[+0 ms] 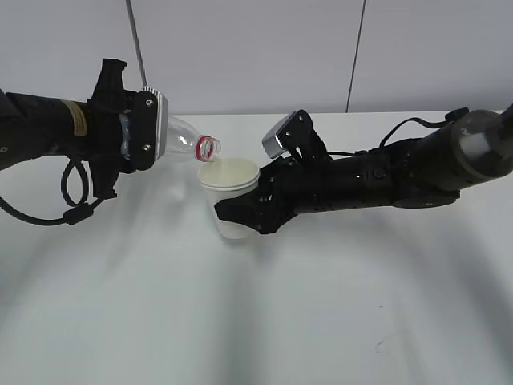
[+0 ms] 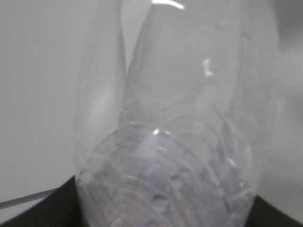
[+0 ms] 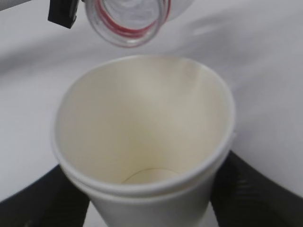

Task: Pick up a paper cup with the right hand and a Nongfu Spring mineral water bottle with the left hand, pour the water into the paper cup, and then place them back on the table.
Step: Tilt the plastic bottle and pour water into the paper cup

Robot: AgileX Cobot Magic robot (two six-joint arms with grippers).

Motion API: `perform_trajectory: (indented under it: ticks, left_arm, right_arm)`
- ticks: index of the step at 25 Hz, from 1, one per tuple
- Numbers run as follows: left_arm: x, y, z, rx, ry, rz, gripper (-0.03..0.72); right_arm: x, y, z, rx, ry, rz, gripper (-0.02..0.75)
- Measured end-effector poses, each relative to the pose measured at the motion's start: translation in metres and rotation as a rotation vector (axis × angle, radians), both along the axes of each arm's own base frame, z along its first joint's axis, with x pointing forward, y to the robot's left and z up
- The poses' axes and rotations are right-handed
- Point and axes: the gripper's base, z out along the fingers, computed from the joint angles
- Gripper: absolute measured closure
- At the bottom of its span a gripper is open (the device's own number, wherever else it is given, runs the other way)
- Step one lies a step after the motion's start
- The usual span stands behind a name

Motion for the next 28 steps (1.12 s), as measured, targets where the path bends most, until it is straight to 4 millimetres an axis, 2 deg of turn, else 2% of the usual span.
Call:
perform_trajectory:
  ticks: [28]
  left_arm:
    - [-0.0025, -0.0082, 0.0005, 0.038, -0.025, -0.053, 0.301]
  right_arm:
    - [-0.0019, 0.0002, -0.0015, -0.023, -0.007, 0.029, 0.214]
